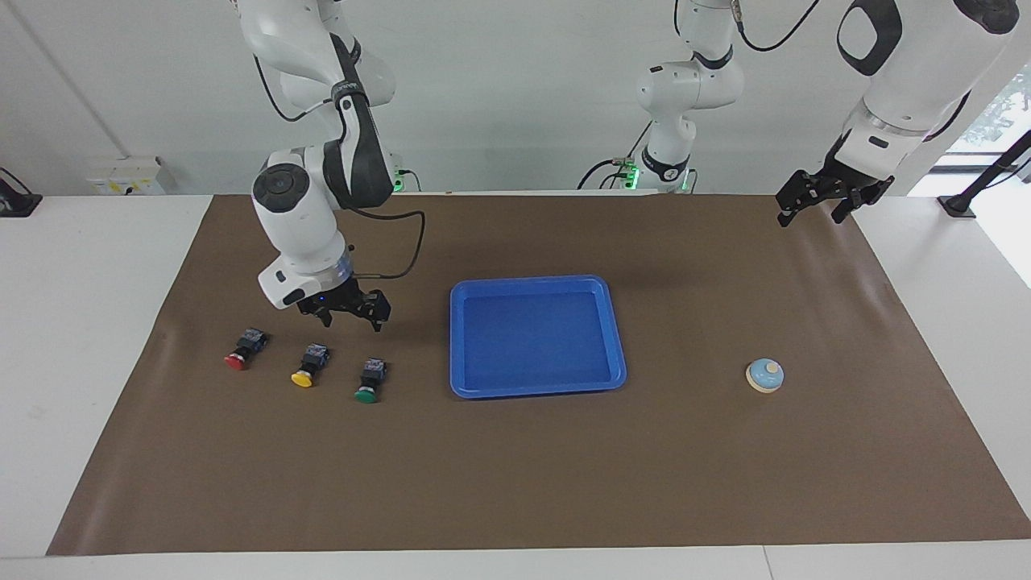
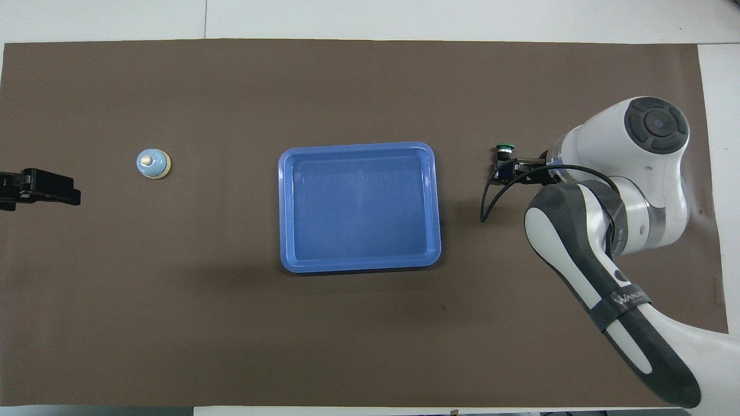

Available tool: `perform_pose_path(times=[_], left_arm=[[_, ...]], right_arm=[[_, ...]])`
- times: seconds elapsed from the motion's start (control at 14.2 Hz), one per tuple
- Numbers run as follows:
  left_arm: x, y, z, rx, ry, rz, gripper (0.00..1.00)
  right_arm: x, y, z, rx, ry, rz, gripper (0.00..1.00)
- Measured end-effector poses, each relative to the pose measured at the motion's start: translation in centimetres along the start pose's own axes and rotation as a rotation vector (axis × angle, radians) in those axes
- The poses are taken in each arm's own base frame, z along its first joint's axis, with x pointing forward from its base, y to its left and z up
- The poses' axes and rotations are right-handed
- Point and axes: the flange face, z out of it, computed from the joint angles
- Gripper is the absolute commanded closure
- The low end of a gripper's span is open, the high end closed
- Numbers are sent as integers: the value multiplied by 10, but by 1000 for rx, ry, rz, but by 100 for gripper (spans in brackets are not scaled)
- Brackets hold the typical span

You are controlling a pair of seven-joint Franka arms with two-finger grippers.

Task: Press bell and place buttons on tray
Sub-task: 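Reach the right gripper to the green button and grasp it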

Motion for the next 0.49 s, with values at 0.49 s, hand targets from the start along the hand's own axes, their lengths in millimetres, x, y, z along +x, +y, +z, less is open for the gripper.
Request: perform_pose_path(times=[0.49], left_arm=[[0,0,0,0,0,0,0]], right_arm=[[15,-8,63,-11,54,-16,0]])
